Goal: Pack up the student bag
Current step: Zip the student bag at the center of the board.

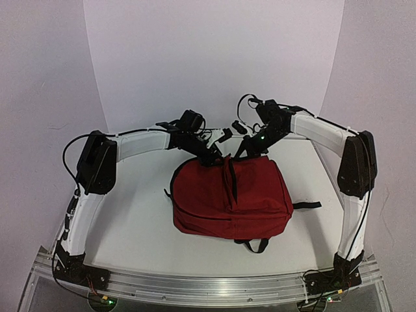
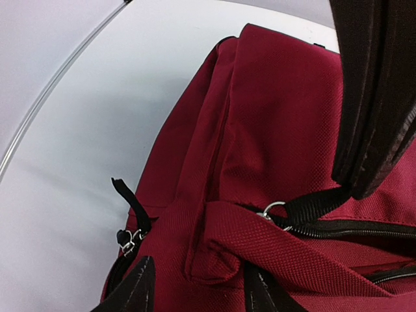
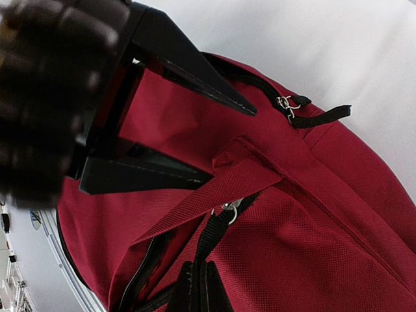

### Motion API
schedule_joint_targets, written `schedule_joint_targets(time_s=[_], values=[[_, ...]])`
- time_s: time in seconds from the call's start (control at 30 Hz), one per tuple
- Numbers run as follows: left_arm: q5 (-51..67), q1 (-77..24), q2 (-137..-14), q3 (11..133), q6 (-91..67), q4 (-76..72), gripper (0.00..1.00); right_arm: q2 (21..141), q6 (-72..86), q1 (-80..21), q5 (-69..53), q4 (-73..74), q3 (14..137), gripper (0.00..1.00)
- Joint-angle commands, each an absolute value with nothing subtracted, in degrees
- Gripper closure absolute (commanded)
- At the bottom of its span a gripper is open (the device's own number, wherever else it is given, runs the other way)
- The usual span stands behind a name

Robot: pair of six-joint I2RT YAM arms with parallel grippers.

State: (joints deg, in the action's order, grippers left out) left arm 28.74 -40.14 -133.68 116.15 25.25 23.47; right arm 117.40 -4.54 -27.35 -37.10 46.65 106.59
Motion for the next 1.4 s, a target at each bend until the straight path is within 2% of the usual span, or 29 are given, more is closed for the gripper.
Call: schedule_joint_targets(time_s=[0.0,0.37,0.47,0.63,0.8,1.37], values=[[31.4,-40.4,-134.3,119.7,27.1,22.3,0.58,115.2,-5.0,-27.3,-37.5,47.4,107.8,1.0],[33.4,-42.1,-136.5,122.1,26.0,21.9,0.87,116.5,-4.6,-27.3,-37.7,47.4,109.0,1.0],[31.8,-42.2,-136.4,122.2,24.7,21.4,0.99,116.0,-4.7,-27.3,-37.5,47.5,108.5,1.0],[24.6,-40.3,-134.9,120.3,18.3,19.2,1.0,113.0,-5.1,-27.3,-38.1,48.5,105.0,1.0],[22.2,-37.4,-133.8,120.3,10.9,17.7,1.0,109.3,-5.1,-27.5,-39.5,48.9,98.6,1.0],[15.3,-33.8,-131.7,117.7,1.4,16.4,1.0,98.8,-6.0,-31.6,-42.5,50.7,85.7,1.0]])
